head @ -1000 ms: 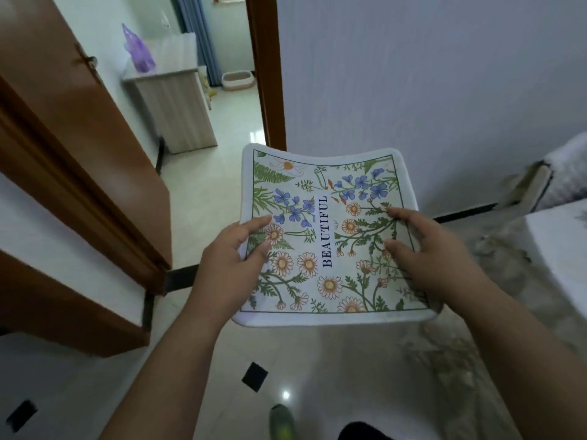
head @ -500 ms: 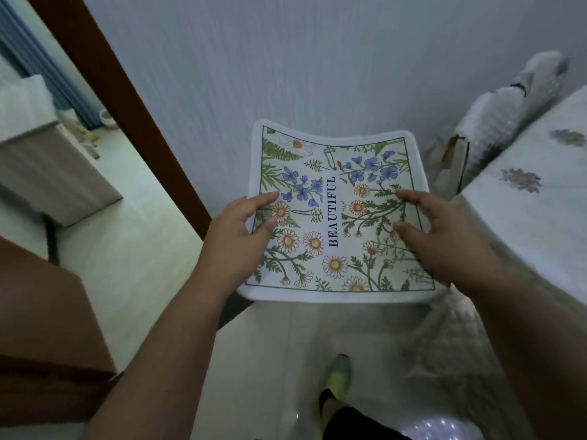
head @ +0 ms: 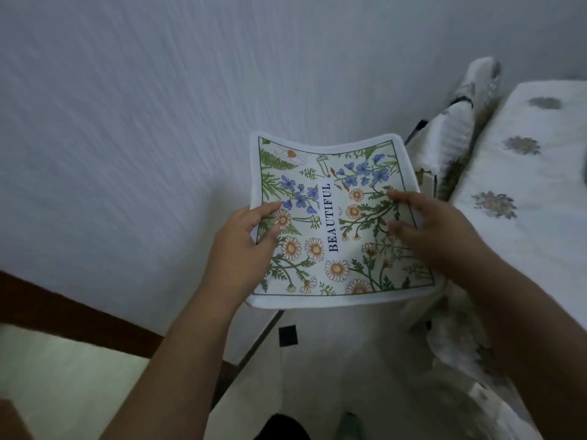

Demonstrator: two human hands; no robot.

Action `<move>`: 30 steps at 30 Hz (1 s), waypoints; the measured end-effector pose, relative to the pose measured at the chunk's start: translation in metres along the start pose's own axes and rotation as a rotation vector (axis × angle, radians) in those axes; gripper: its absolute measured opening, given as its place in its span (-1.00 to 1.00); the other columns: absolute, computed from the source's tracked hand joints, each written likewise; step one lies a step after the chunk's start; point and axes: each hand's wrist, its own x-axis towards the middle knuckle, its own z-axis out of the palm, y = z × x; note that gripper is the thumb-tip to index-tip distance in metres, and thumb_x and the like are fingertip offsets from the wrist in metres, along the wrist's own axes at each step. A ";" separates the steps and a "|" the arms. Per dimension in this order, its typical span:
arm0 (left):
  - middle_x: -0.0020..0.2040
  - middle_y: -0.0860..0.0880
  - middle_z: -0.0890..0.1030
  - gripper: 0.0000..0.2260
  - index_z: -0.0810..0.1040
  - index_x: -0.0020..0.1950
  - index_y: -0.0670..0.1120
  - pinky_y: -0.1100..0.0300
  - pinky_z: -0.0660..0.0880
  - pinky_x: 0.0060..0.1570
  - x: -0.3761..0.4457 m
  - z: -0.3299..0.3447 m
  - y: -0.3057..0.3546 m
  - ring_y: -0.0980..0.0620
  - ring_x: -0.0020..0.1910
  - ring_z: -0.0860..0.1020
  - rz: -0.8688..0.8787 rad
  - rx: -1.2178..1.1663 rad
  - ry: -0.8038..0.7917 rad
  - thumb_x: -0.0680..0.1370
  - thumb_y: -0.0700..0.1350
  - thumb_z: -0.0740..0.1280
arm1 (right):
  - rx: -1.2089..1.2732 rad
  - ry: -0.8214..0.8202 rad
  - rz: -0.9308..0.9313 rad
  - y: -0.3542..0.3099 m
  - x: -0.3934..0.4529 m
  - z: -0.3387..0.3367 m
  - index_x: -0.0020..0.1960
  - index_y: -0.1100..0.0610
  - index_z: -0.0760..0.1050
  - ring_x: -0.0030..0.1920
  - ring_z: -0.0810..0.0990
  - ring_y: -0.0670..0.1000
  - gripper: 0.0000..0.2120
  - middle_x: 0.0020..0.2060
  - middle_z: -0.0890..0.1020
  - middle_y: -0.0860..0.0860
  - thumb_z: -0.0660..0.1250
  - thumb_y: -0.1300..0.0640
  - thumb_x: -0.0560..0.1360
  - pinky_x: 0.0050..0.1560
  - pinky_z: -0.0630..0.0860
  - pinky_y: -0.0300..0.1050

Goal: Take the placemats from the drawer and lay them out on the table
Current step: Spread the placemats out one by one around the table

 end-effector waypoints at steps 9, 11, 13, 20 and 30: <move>0.15 0.31 0.55 -0.68 0.62 0.29 0.24 0.10 0.62 0.17 0.187 0.074 0.007 0.20 0.15 0.59 0.163 -0.089 -0.289 0.60 -0.11 0.42 | 0.010 0.261 0.210 0.017 0.097 -0.029 0.31 -0.25 0.51 -0.09 0.61 -0.04 -0.61 0.24 0.58 0.00 0.42 0.02 0.52 -0.29 0.52 -0.27; 0.11 0.34 0.52 -0.68 0.60 0.31 0.22 0.23 0.60 0.14 0.221 0.090 0.016 0.24 0.12 0.57 0.249 -0.076 -0.346 0.60 -0.10 0.41 | 0.006 0.337 0.246 0.018 0.112 -0.038 0.29 -0.26 0.51 -0.10 0.62 -0.03 -0.63 0.23 0.58 0.00 0.42 0.02 0.53 -0.26 0.56 -0.21; 0.09 0.33 0.50 -0.67 0.59 0.33 0.21 0.43 0.55 0.03 0.260 0.107 0.026 0.25 0.10 0.56 0.316 -0.059 -0.408 0.61 -0.10 0.41 | -0.025 0.413 0.290 0.020 0.131 -0.045 0.30 -0.24 0.51 -0.07 0.61 -0.02 -0.63 0.23 0.58 0.00 0.41 0.01 0.53 -0.19 0.54 -0.21; 0.18 0.17 0.54 -0.68 0.60 0.32 0.17 0.54 0.51 -0.20 0.355 0.176 0.057 0.32 0.04 0.56 0.358 -0.124 -0.596 0.60 -0.11 0.41 | -0.014 0.580 0.430 0.040 0.181 -0.066 0.32 -0.20 0.51 0.05 0.56 0.01 -0.62 0.26 0.56 0.00 0.41 0.02 0.54 0.07 0.57 -0.08; 0.13 0.26 0.53 -0.69 0.61 0.29 0.19 0.54 0.51 -0.15 0.473 0.302 0.097 0.43 0.02 0.56 0.368 -0.080 -0.662 0.61 -0.14 0.41 | 0.083 0.628 0.475 0.114 0.312 -0.121 0.33 -0.17 0.52 0.07 0.57 0.00 -0.62 0.24 0.57 -0.01 0.41 0.05 0.53 0.10 0.55 -0.08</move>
